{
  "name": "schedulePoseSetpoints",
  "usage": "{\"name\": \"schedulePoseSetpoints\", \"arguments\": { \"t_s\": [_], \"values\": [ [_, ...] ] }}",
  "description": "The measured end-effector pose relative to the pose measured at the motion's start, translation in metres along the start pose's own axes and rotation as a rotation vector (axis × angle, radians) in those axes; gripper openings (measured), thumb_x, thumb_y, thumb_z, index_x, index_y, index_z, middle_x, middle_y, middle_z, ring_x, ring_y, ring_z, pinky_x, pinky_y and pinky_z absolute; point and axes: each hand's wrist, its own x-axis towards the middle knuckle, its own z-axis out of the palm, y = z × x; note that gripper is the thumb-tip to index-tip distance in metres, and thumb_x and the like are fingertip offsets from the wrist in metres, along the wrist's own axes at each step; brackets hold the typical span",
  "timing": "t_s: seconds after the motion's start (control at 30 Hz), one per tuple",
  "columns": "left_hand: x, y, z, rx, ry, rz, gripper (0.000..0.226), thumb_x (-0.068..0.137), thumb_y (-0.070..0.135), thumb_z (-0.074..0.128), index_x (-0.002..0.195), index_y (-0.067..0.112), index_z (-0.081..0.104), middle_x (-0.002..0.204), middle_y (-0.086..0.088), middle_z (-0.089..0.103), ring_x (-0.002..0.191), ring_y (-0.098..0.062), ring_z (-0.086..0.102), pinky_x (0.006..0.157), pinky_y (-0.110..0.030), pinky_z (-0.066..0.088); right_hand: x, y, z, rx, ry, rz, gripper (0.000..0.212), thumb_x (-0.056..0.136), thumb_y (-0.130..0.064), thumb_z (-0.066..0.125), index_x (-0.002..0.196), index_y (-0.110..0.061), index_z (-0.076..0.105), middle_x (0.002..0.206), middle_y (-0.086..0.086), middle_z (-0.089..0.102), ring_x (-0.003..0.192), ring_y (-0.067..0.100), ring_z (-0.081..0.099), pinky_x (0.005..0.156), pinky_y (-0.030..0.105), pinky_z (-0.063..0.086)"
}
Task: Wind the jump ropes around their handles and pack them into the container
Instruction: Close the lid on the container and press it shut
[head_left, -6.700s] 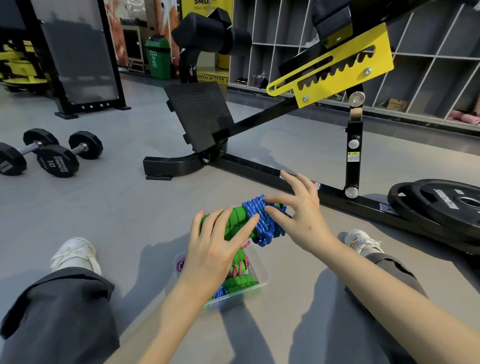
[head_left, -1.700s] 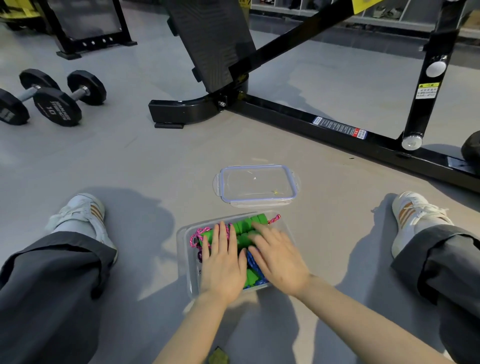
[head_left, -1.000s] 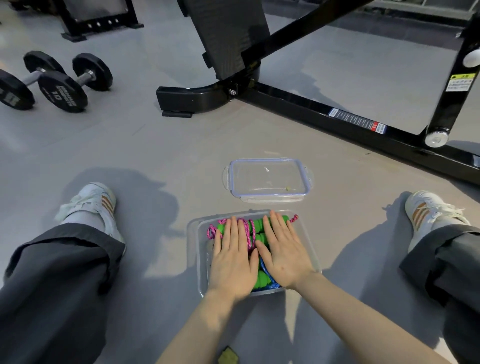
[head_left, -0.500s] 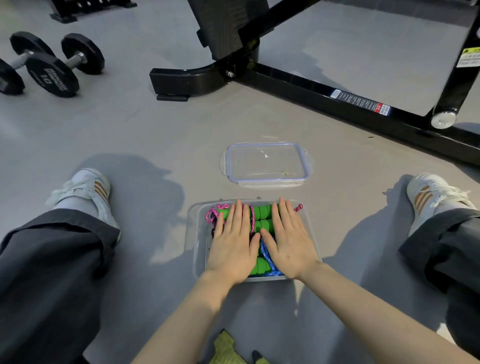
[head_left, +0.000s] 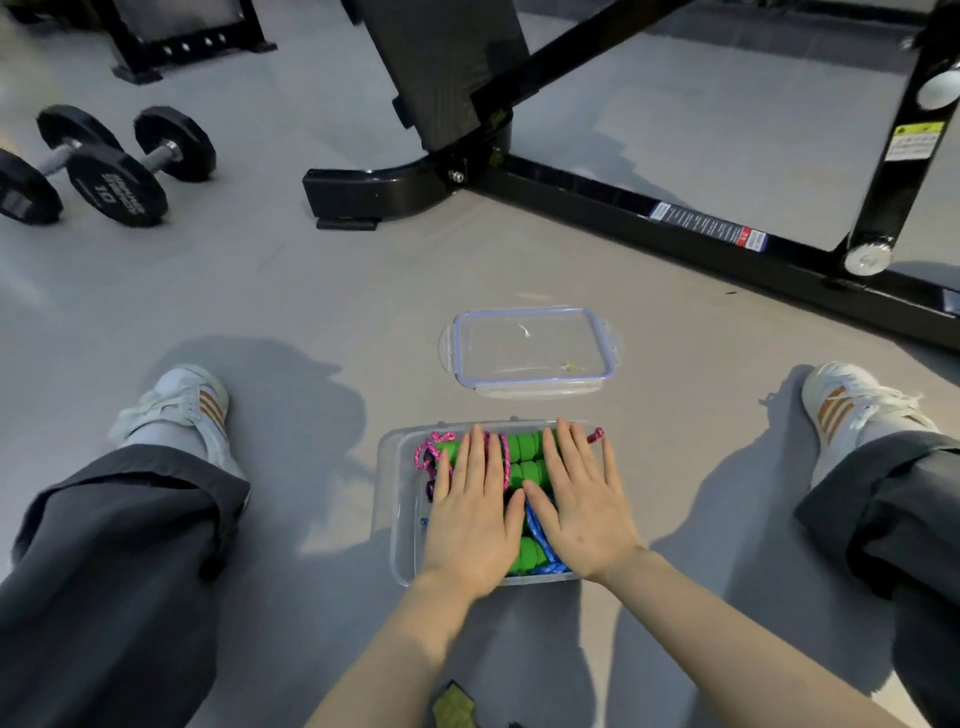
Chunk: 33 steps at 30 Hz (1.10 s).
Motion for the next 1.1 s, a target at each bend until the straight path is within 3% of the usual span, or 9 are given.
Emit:
{"name": "schedulePoseSetpoints", "arguments": {
  "t_s": [0.13,0.2,0.27,0.33,0.5,0.73,0.83,0.97,1.1],
  "values": [
    [0.006,-0.003,-0.018,-0.064,0.028,0.032,0.064,0.103,0.041,0.011,0.133,0.004,0.054,0.141,-0.019,0.047,0.136,-0.028,0.037,0.11,-0.046,0.015,0.001,0.002,-0.015,0.092,0.047,0.03,0.099,0.063,-0.07,-0.036,0.146,-0.023,-0.012,0.152,-0.001,-0.024,0.132,0.01,-0.035,0.107,0.034,-0.029],
    [0.025,-0.01,-0.033,-0.035,0.109,-0.001,0.062,0.102,0.042,0.014,0.132,0.009,0.056,0.143,-0.019,0.045,0.139,-0.027,0.031,0.112,-0.047,0.008,0.013,0.011,-0.028,0.101,0.094,0.037,0.097,0.062,-0.07,-0.037,0.145,-0.027,-0.012,0.151,-0.001,-0.026,0.134,0.01,-0.034,0.109,0.036,-0.026],
    [0.051,-0.02,-0.052,0.021,0.149,-0.029,0.061,0.098,0.043,0.015,0.141,0.014,0.047,0.153,-0.02,0.029,0.145,-0.025,0.014,0.115,-0.047,-0.004,0.034,0.025,-0.04,0.064,0.15,0.056,0.101,0.064,-0.068,-0.037,0.149,-0.026,0.0,0.155,0.001,-0.019,0.137,0.013,-0.028,0.11,0.038,-0.024],
    [0.081,-0.034,-0.063,0.102,0.098,-0.085,0.056,0.102,0.041,0.011,0.152,0.02,0.024,0.16,-0.017,0.001,0.147,-0.024,-0.008,0.114,-0.046,-0.014,0.06,0.041,-0.049,0.037,0.196,0.121,0.099,0.071,-0.066,-0.029,0.149,-0.025,0.017,0.158,0.005,-0.007,0.143,0.019,-0.018,0.111,0.041,-0.019],
    [0.154,-0.057,-0.046,0.227,-0.077,-0.248,0.052,0.104,0.04,0.02,0.15,0.016,0.025,0.159,-0.02,-0.005,0.147,-0.031,-0.009,0.116,-0.054,-0.006,0.129,0.087,-0.055,0.025,0.153,0.425,0.046,0.101,-0.037,0.021,0.14,-0.019,0.038,0.156,0.01,0.009,0.144,0.03,-0.001,0.116,0.047,-0.001],
    [0.207,-0.08,0.014,0.166,-0.236,-0.399,0.061,0.102,0.046,0.023,0.146,0.005,0.027,0.159,-0.019,-0.004,0.147,-0.029,-0.01,0.114,-0.055,-0.003,0.186,0.127,-0.016,0.015,0.02,0.61,0.05,0.1,-0.034,0.025,0.146,-0.014,0.024,0.157,0.013,0.0,0.144,0.032,-0.007,0.115,0.048,-0.003],
    [0.218,-0.083,0.024,0.025,-0.249,-0.419,0.056,0.102,0.045,0.028,0.14,0.005,0.039,0.158,-0.02,-0.002,0.147,-0.029,-0.011,0.114,-0.055,-0.002,0.196,0.136,0.0,0.16,-0.01,0.718,0.047,0.097,-0.031,0.031,0.14,-0.012,0.036,0.155,0.014,0.005,0.144,0.032,-0.005,0.114,0.048,-0.002],
    [0.219,-0.082,0.02,-0.235,-0.2,-0.529,0.049,0.098,0.036,0.044,0.135,0.004,0.044,0.157,-0.023,-0.003,0.146,-0.031,-0.014,0.114,-0.054,-0.001,0.2,0.136,0.006,0.414,0.097,0.753,0.041,0.092,-0.029,0.043,0.128,-0.01,0.051,0.147,0.012,0.028,0.14,0.031,0.011,0.115,0.043,0.009],
    [0.21,-0.079,-0.01,-0.405,-0.055,-0.568,0.049,0.093,0.037,0.055,0.132,0.009,0.048,0.158,-0.022,-0.004,0.146,-0.029,-0.012,0.116,-0.051,-0.002,0.194,0.135,-0.02,0.732,0.339,0.797,0.046,0.086,-0.04,0.05,0.117,-0.007,0.062,0.133,0.019,0.048,0.131,0.034,0.03,0.11,0.039,0.024]
  ]
}}
